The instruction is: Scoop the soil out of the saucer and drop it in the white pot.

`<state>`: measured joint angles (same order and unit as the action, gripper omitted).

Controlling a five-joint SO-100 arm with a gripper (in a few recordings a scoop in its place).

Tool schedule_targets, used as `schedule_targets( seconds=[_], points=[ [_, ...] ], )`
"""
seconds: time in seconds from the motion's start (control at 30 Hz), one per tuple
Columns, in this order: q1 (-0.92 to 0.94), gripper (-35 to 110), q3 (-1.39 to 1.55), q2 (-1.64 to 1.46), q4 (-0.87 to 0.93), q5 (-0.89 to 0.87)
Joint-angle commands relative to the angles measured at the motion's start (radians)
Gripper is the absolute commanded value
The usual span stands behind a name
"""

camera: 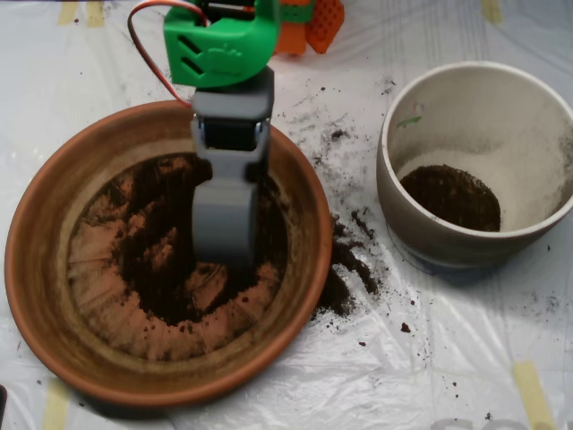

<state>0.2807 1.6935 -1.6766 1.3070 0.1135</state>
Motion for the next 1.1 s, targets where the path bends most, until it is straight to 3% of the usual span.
schedule_targets(
  seconds=[0.0,0.53,0.87,1.07],
  points=[
    [0.06,49,0.026,0.015,-0.046,0.02],
    [0.222,59,-0.209,0.463,0.032,0.035],
    [0.23,36,-0.247,0.508,0.037,0.06],
    [0.224,34,-0.16,0.434,-0.015,0.055]
  ],
)
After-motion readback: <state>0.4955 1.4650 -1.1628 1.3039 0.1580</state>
